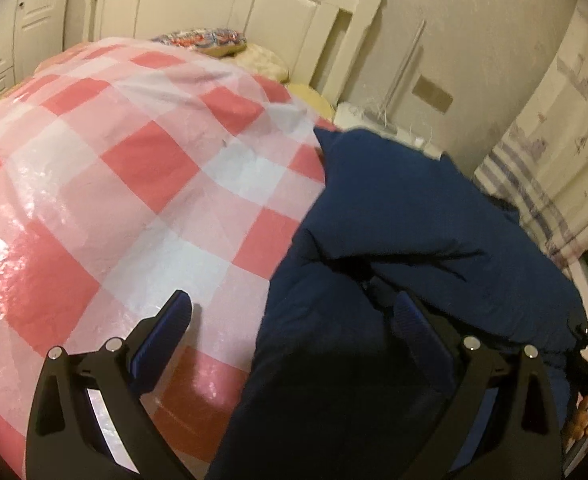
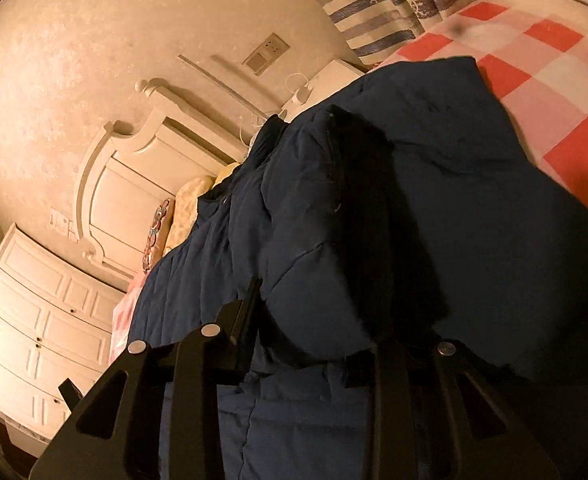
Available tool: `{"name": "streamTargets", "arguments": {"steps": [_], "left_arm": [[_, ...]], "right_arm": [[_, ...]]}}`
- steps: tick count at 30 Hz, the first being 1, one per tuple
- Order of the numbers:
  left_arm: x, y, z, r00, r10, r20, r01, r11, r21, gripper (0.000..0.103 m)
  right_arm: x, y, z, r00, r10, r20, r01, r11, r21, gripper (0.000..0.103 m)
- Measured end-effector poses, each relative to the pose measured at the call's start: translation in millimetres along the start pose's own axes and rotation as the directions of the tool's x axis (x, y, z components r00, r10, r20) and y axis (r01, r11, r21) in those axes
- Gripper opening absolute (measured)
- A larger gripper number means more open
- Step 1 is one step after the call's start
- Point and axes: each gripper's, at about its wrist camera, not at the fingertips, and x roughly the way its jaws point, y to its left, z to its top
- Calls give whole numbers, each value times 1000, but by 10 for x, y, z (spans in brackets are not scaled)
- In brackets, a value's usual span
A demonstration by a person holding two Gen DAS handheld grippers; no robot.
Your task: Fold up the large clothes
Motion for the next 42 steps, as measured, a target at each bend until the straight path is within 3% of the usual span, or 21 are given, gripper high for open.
{"name": "streamTargets", "arguments": {"steps": [4, 6, 8, 9, 12, 13, 15, 17, 18, 21, 22, 24, 28, 30, 33, 37, 40, 42], "left_arm": [[-194, -34, -3, 995, -6, 104, 5, 1000, 11, 100], [-269, -97, 13, 991, 1, 134, -5, 1000, 29, 100], [-383, -238, 75, 989, 1, 151, -9, 998, 56, 100], [-425, -303, 104, 988, -4, 154, -7, 998, 69, 100], [-487, -726, 290, 991, 15, 131, -36, 987, 159, 100], [-440, -895, 346, 993, 38, 109, -60, 977, 205, 100], [-312, -1196, 397, 993, 85, 78, -105, 949, 297, 100], [-70, -1495, 386, 991, 128, 42, -134, 913, 386, 100], [41, -1563, 356, 990, 142, 19, -138, 905, 403, 100], [541, -1630, 113, 970, 214, -115, -139, 878, 457, 101], [567, -1611, 51, 974, 205, -94, -140, 877, 459, 101], [556, -1588, -39, 980, 190, -56, -142, 871, 470, 101], [501, -1614, 28, 976, 203, -78, -145, 876, 460, 99], [388, -1682, 128, 987, 147, -65, -102, 887, 450, 99], [369, -1856, 335, 991, 137, -4, -119, 874, 471, 100], [796, -2023, 533, 971, 236, -40, -184, 845, 503, 100], [1064, -1908, 539, 966, 225, -129, -138, 867, 480, 101], [1072, -1880, 513, 969, 213, -124, -130, 869, 478, 101]], "right_arm": [[-171, 146, -204, 1000, 5, 24, -3, 998, -56, 28], [-252, 113, -249, 999, -44, 16, 45, 998, -54, 29], [-353, 53, -289, 996, -91, -2, 91, 996, -9, 46], [-476, 35, -300, 992, -128, 24, 128, 992, 12, 56], [-832, 192, -255, 943, -247, 222, 263, 964, -42, 57], [-848, 274, -231, 938, -250, 240, 275, 958, -77, 57], [-708, 541, -176, 951, -239, 197, 276, 942, -190, 57], [-510, 782, -196, 948, -266, 175, 309, 899, -310, 57], [-348, 909, -232, 935, -309, 176, 354, 852, -386, 57], [13, 904, -292, 897, -415, 152, 436, 771, -465, 57], [171, 817, -326, 882, -455, 123, 452, 746, -489, 57], [191, 718, -386, 886, -448, 121, 444, 742, -502, 58], [125, 665, -406, 894, -439, 91, 420, 750, -512, 58], [101, 715, -350, 893, -443, 73, 418, 759, -499, 58], [19, 924, -191, 906, -402, 137, 415, 770, -486, 58], [335, 1032, 43, 884, -447, 133, 450, 744, -494, 58], [664, 967, 105, 847, -518, 121, 497, 688, -529, 65], [771, 917, 61, 836, -539, 103, 500, 671, -547, 65]]}}
